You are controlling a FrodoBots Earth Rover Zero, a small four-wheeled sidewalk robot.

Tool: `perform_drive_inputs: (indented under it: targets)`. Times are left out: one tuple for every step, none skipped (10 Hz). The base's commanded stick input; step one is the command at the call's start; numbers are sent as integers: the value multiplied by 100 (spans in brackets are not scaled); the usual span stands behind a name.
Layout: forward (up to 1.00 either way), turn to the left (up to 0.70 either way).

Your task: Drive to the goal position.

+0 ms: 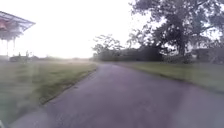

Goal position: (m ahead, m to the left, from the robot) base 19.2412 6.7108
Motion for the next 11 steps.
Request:
perform_drive_inputs:
  targets:
    - [70,-4]
    - [70,-9]
    - [70,-14]
    - [70,-14]
    - [70,-14]
    - [70,0]
    - [70,0]
    - [70,0]
    - [70,0]
    - [70,0]
    - [70,0]
